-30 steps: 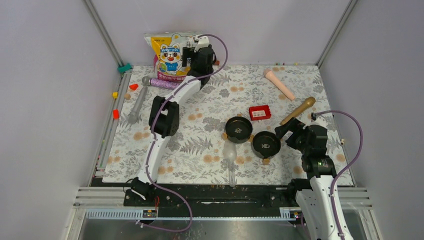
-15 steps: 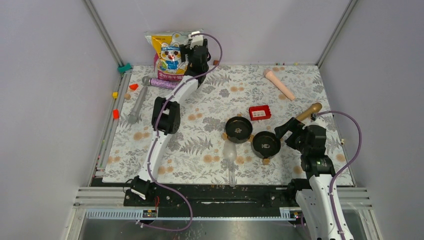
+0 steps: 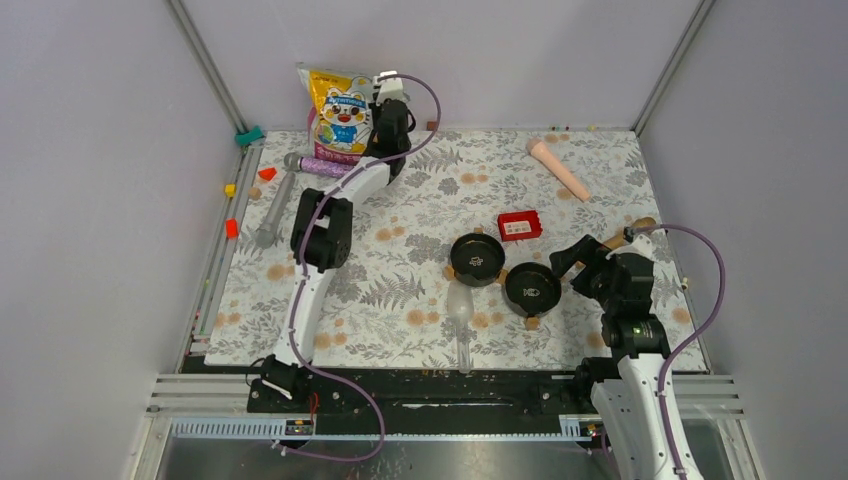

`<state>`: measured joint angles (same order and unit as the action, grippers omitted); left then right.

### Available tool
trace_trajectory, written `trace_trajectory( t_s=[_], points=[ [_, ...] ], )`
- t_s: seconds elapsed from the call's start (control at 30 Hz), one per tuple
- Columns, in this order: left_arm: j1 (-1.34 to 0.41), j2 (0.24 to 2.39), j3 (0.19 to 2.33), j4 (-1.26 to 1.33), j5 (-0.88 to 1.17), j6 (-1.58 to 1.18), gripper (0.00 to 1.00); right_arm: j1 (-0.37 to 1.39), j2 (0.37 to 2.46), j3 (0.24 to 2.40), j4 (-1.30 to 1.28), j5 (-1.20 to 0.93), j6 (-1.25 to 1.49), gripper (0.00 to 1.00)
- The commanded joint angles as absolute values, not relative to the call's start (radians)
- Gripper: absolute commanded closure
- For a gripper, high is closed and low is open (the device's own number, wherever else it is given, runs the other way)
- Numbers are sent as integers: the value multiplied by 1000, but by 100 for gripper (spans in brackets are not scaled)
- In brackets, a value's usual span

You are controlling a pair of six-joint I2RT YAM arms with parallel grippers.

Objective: Serve the pet food
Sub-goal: Move the pet food to the center of the board.

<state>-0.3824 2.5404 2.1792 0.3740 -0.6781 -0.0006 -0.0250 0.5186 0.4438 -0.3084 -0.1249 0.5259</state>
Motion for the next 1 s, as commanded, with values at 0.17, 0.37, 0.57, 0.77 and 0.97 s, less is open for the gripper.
trace_trajectory(
  t_s=[0.17,0.37,0.57,0.77,0.97],
  points=[
    [-646,2108,1766,574,-731,209,100,-18,521,406,-220,-153,552,1],
    [-732,1890,1523,400,-736,-104,100,-19,545,411,-215,-204,556,1],
    [-787,1627,1148,465,-687,-309,100,-18,515,408,-226,-208,551,1],
    [-844,1431,1013,314,-706,-340,100,-18,482,410,-243,-213,543,1],
    [-847,1171,929,-23,-528,-411,100,-19,480,405,-231,-220,543,1]
  ],
)
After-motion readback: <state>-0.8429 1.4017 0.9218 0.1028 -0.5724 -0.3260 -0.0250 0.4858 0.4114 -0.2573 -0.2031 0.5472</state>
